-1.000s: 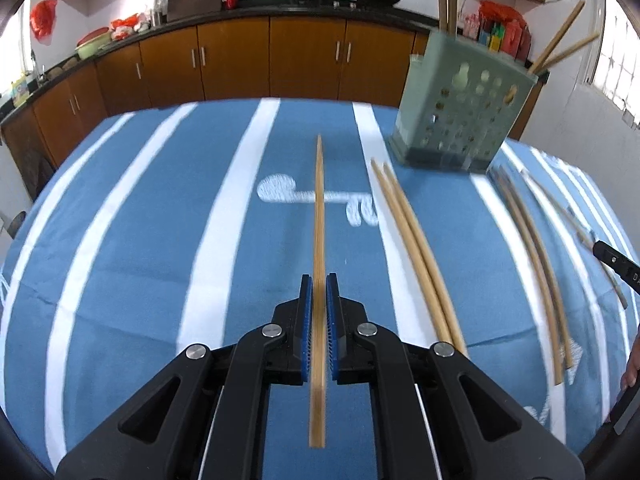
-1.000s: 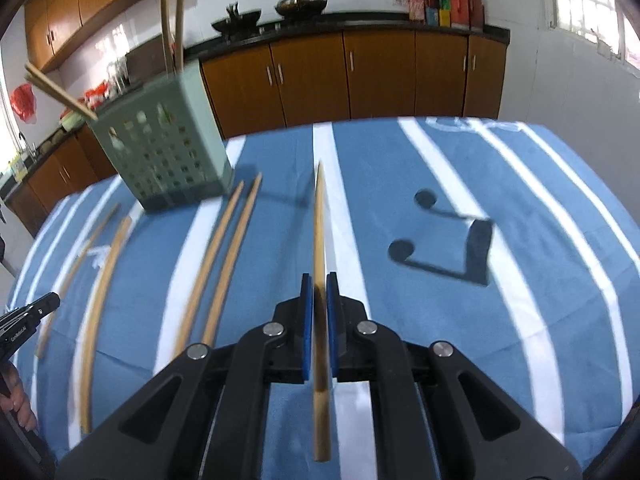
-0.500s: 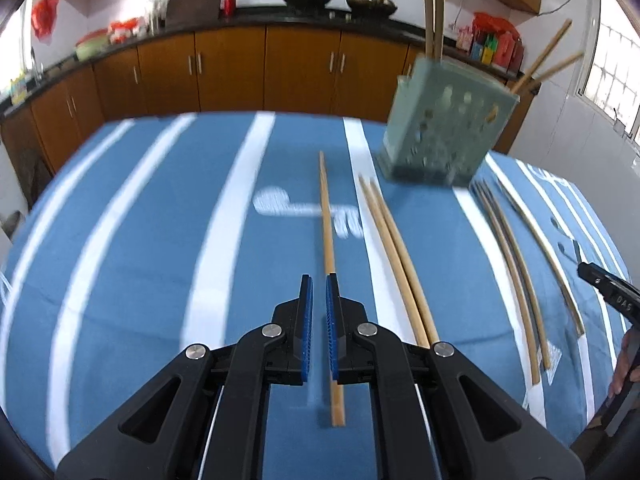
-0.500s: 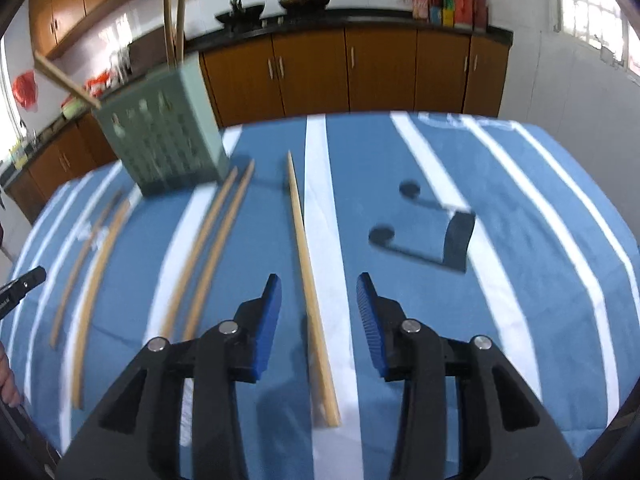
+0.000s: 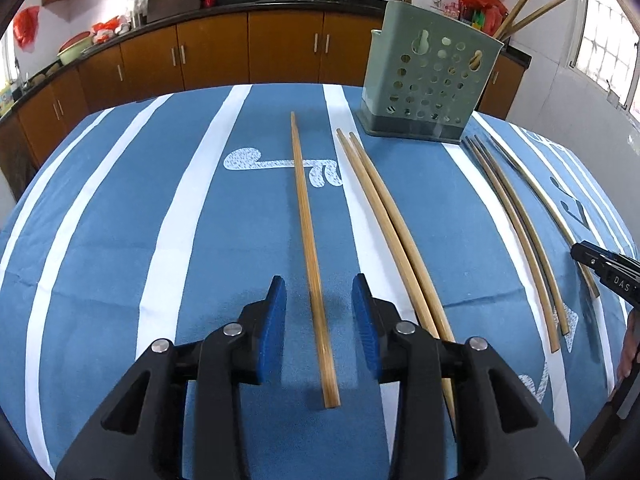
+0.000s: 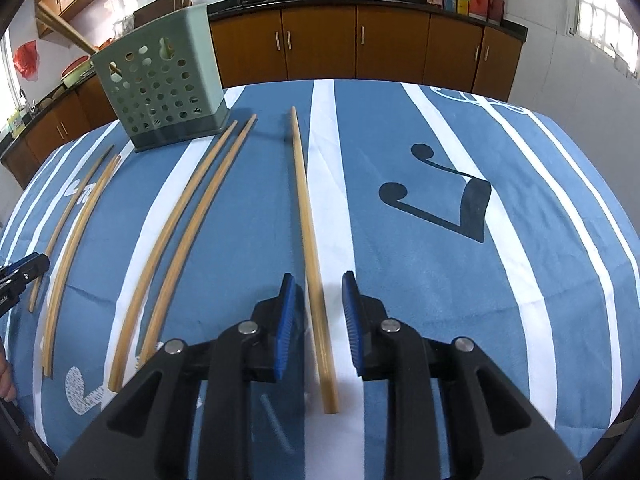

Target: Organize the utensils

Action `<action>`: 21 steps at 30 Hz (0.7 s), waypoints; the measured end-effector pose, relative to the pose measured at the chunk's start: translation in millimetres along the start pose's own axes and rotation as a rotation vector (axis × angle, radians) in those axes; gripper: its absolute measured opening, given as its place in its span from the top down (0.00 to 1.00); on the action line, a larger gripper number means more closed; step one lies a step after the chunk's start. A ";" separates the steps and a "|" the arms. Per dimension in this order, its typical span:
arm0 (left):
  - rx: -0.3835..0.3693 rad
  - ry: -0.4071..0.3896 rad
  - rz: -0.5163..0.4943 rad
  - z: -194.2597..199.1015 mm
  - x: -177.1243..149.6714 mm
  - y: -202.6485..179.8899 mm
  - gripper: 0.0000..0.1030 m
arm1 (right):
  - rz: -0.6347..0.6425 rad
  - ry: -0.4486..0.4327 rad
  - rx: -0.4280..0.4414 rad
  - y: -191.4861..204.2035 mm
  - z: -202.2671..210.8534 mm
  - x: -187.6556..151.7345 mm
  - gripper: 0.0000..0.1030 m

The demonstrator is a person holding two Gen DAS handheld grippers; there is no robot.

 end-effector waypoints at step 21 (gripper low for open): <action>0.059 -0.047 -0.032 21.9 6.0 0.3 0.93 | -0.022 -0.100 0.056 -5.1 31.8 1.5 0.93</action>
Point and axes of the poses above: each gripper's, at about its wrist camera, not at the fingertips, and z roughly against the way its jaws point, y to its left, x to its top, the point moved 1 cm from there along -z, roughly the way its jaws point, and after that the axes turned 15 degrees about y, right-handed, at the moved point
